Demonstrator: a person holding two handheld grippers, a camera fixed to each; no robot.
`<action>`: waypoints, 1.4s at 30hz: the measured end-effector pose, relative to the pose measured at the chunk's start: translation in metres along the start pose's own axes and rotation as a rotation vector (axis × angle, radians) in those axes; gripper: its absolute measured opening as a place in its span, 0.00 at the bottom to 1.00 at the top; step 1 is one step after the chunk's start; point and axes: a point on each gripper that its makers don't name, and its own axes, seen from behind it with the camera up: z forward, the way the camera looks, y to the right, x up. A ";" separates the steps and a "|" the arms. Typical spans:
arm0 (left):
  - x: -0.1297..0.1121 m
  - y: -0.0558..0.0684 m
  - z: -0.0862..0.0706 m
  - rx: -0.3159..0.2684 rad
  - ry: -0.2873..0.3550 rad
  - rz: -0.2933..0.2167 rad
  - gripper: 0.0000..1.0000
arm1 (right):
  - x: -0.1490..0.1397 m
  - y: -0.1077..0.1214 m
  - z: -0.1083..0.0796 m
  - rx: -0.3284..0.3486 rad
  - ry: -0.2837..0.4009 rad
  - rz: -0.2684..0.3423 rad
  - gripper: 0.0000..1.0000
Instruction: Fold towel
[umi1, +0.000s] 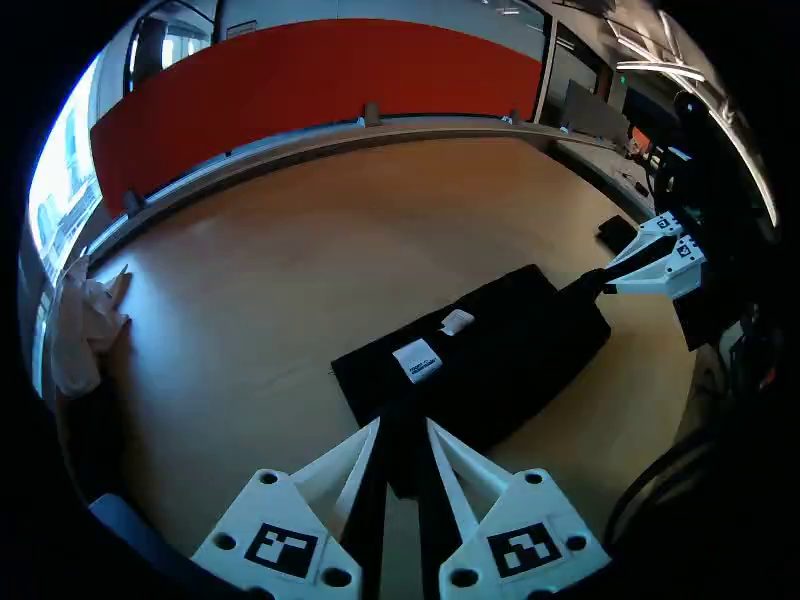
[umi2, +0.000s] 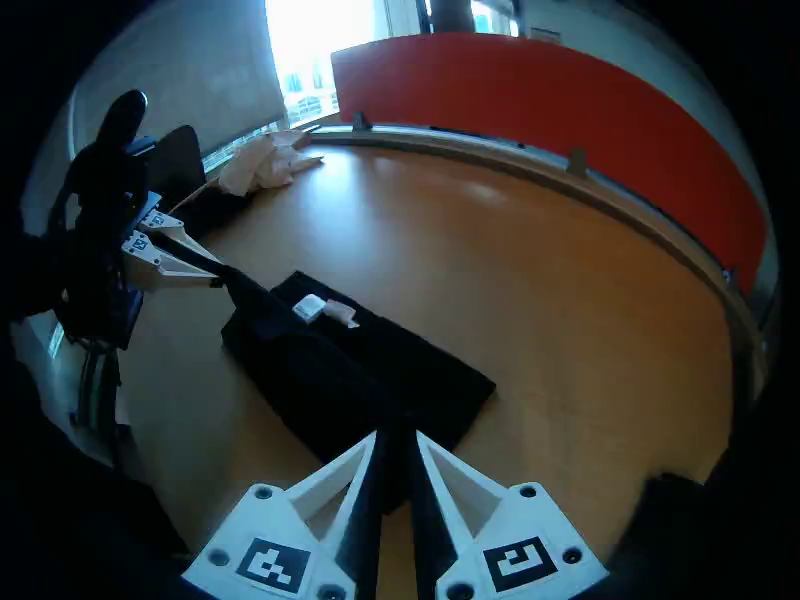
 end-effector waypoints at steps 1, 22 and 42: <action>-0.001 -0.001 0.003 0.001 -0.004 -0.001 0.16 | -0.001 0.001 0.003 -0.001 -0.005 0.003 0.13; -0.009 -0.018 0.047 0.052 -0.033 -0.003 0.27 | -0.015 0.031 0.040 -0.078 -0.042 0.005 0.25; -0.001 -0.045 0.047 0.132 -0.013 0.000 0.48 | -0.003 0.062 0.042 -0.185 -0.012 -0.001 0.64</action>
